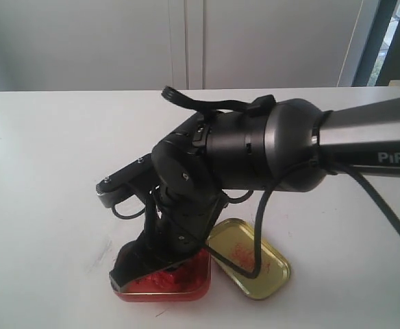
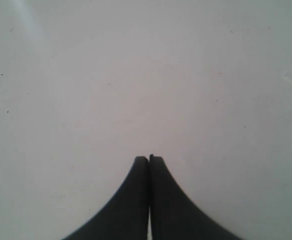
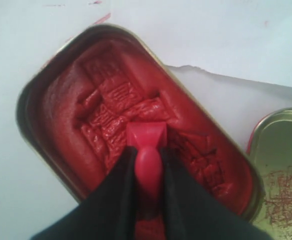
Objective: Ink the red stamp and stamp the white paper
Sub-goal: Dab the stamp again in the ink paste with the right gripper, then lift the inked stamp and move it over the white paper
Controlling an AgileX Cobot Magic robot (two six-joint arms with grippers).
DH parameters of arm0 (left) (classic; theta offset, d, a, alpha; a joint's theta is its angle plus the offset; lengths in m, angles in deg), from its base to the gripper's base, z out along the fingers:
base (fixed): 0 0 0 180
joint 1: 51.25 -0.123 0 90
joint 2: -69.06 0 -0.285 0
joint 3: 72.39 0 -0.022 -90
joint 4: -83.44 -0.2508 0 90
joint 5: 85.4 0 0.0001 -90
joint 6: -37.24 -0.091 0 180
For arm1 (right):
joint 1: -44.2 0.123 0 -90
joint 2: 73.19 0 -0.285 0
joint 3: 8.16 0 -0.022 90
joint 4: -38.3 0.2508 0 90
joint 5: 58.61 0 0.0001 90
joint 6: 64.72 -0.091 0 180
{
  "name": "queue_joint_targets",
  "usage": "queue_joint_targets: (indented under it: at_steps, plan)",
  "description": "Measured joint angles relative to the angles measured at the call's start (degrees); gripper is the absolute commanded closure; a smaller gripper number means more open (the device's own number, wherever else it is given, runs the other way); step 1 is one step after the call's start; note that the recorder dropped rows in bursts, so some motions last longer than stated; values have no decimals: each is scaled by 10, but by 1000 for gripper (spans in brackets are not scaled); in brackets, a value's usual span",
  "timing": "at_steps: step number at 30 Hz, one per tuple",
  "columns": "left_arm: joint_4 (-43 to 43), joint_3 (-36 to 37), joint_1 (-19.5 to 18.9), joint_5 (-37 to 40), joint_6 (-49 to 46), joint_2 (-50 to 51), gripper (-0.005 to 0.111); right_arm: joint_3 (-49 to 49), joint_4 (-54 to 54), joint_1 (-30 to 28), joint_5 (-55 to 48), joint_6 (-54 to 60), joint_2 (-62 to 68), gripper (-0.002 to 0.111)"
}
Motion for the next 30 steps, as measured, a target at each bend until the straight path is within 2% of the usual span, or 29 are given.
queue_joint_targets:
  at_steps: [6,17,30]
  plan:
    - [0,0,0,0,0,0,107,13,27,-9,24,6,-11,108]
    - [0,0,0,0,0,0,107,111,68,-17,134,6,-57,108]
    - [0,0,0,0,0,0,107,129,89,-29,163,6,-63,108]
